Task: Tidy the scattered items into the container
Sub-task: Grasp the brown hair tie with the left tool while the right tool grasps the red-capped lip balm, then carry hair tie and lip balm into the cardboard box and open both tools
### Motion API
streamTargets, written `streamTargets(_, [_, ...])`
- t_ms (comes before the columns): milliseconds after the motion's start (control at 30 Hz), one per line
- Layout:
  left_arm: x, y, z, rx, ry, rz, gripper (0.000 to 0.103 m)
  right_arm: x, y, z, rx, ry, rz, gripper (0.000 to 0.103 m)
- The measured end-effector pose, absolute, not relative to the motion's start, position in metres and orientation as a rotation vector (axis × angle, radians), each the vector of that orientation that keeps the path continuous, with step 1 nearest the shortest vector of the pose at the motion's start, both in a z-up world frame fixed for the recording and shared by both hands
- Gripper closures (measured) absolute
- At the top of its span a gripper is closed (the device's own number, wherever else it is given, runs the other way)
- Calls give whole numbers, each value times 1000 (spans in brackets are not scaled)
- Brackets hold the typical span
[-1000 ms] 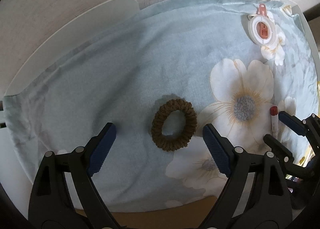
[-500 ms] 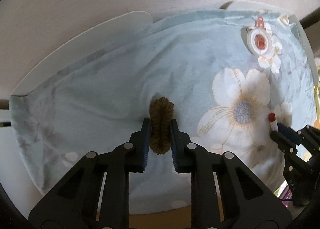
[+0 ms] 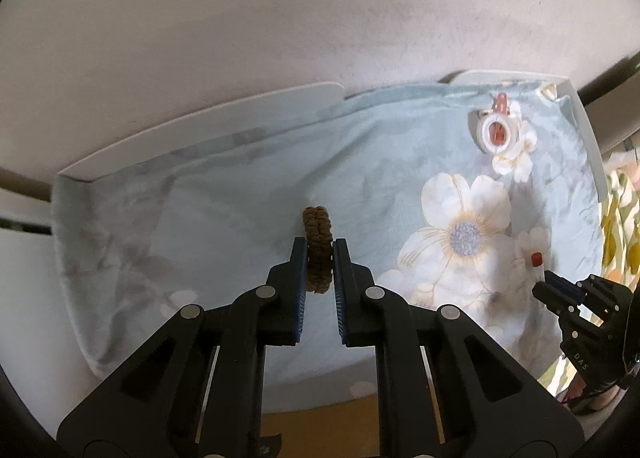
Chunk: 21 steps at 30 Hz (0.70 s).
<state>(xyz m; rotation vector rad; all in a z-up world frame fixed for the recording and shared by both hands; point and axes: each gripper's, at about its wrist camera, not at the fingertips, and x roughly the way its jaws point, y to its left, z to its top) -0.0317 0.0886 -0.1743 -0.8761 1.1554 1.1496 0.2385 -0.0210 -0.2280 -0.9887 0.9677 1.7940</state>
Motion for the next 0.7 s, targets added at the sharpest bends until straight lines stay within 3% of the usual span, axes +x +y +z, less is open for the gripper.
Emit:
streamTargets(200, [-68,91,-136,-857,1102,1143,93,204,-26,-219,-977,946,1821,93])
streamTargets(300, [-48,88,-132,-837,1061,1145,93,197,-30,-210,-958,950,1843,93])
streamTargets(700, [-102,-43,-37,-818,825,1256,93,140,-81,-111,-948,767,2122,93])
